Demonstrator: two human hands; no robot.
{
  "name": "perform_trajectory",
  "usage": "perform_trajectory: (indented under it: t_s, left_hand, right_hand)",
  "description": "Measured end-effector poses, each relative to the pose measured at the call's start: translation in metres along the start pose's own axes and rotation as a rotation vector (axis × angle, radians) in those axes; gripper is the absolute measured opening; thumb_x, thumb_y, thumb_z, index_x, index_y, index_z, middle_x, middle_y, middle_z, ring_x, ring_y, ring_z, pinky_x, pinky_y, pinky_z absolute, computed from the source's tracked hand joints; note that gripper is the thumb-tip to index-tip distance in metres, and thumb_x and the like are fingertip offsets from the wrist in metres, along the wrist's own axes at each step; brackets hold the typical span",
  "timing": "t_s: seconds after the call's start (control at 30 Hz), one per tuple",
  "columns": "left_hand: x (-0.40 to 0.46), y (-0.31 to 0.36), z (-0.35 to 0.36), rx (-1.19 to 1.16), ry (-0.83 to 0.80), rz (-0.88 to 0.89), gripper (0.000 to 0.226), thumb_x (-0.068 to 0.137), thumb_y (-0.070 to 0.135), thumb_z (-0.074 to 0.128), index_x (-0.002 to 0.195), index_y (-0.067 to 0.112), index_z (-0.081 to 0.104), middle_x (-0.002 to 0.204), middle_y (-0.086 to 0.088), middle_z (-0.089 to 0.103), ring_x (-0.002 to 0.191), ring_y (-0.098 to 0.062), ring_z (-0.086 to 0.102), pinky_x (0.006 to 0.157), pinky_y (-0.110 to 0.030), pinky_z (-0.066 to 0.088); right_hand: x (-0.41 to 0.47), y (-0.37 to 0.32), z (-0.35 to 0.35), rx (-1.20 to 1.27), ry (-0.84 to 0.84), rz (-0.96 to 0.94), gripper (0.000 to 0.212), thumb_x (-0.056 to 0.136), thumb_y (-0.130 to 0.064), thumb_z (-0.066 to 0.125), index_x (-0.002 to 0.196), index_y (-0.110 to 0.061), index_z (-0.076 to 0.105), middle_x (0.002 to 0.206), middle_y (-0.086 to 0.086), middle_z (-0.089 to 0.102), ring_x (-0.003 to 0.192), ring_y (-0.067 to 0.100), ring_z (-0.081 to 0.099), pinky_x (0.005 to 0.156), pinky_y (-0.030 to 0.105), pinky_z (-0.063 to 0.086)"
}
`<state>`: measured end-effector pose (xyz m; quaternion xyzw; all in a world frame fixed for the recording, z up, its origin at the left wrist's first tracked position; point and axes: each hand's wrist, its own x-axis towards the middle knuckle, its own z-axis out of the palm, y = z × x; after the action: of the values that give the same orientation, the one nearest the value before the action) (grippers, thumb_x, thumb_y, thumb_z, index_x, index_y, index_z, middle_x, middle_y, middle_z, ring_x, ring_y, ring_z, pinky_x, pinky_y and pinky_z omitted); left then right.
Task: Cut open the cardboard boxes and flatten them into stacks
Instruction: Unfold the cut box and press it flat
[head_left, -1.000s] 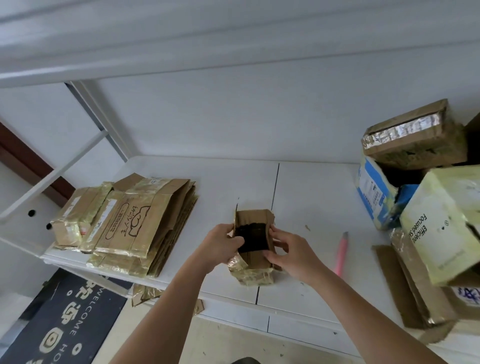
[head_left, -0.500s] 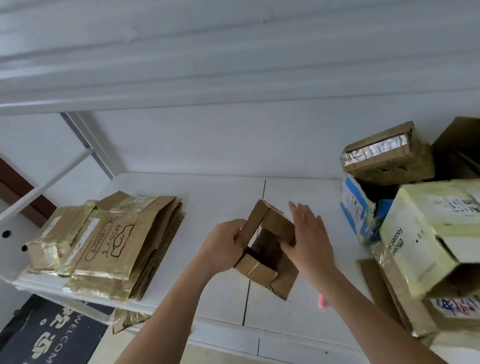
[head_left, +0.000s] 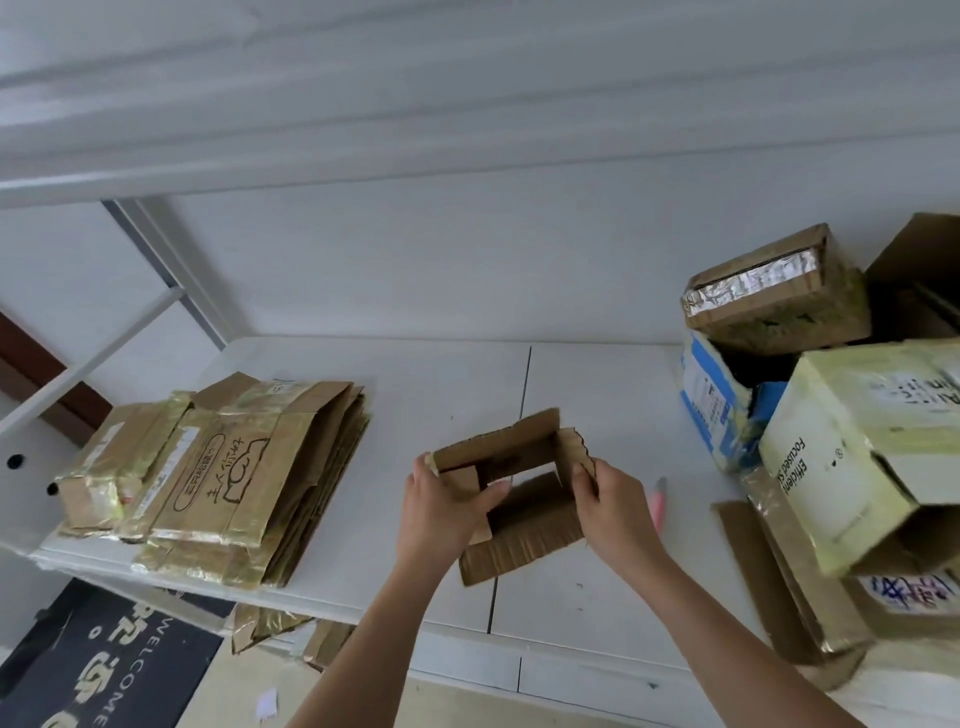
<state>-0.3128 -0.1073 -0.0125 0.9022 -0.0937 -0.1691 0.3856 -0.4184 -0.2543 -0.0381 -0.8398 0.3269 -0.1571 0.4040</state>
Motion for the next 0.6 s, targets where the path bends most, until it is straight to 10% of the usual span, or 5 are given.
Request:
perform_trajectory:
  t_s: [0.17, 0.33, 0.43, 0.6]
  left_hand:
    - [0.001, -0.005, -0.011, -0.232, -0.068, -0.040, 0.028, 0.091, 0.006, 0.060, 0.113, 0.022, 0.052, 0.114, 0.001, 0.055, 0.106, -0.020, 0.051, 0.084, -0.033, 0.045]
    - [0.015, -0.036, -0.043, -0.786, -0.359, -0.290, 0.047, 0.081, -0.003, 0.036, 0.114, 0.007, 0.067, 0.120, -0.014, 0.064, 0.112, -0.033, 0.061, 0.101, -0.049, 0.049]
    - [0.021, -0.042, -0.037, -0.647, -0.300, -0.365, 0.033, 0.098, 0.025, 0.046, 0.099, -0.002, 0.066, 0.100, -0.017, 0.069, 0.091, -0.029, 0.067, 0.087, -0.042, 0.056]
    - [0.030, -0.048, -0.026, -0.477, -0.391, -0.360, 0.069, 0.083, 0.008, 0.074, 0.143, 0.005, 0.040, 0.116, -0.012, 0.067, 0.097, -0.024, 0.069, 0.070, -0.035, 0.061]
  right_hand:
    - [0.003, 0.006, -0.002, 0.131, -0.081, -0.045, 0.038, 0.103, -0.016, 0.046, 0.141, -0.014, 0.048, 0.111, 0.000, 0.064, 0.090, 0.005, 0.058, 0.069, 0.000, 0.042]
    - [0.007, 0.013, -0.015, 0.357, -0.289, 0.177, 0.037, 0.099, 0.001, 0.045, 0.117, -0.029, 0.058, 0.113, -0.005, 0.064, 0.097, 0.008, 0.061, 0.070, 0.021, 0.055]
    - [0.012, 0.010, -0.018, 0.395, -0.336, 0.305, 0.039, 0.083, 0.016, 0.037, 0.097, -0.012, 0.061, 0.109, 0.006, 0.066, 0.106, 0.020, 0.061, 0.092, 0.045, 0.048]
    - [0.018, 0.005, -0.016, 0.546, -0.322, 0.370, 0.023, 0.098, -0.016, 0.041, 0.109, -0.016, 0.060, 0.112, 0.001, 0.069, 0.113, 0.018, 0.061, 0.087, 0.032, 0.039]
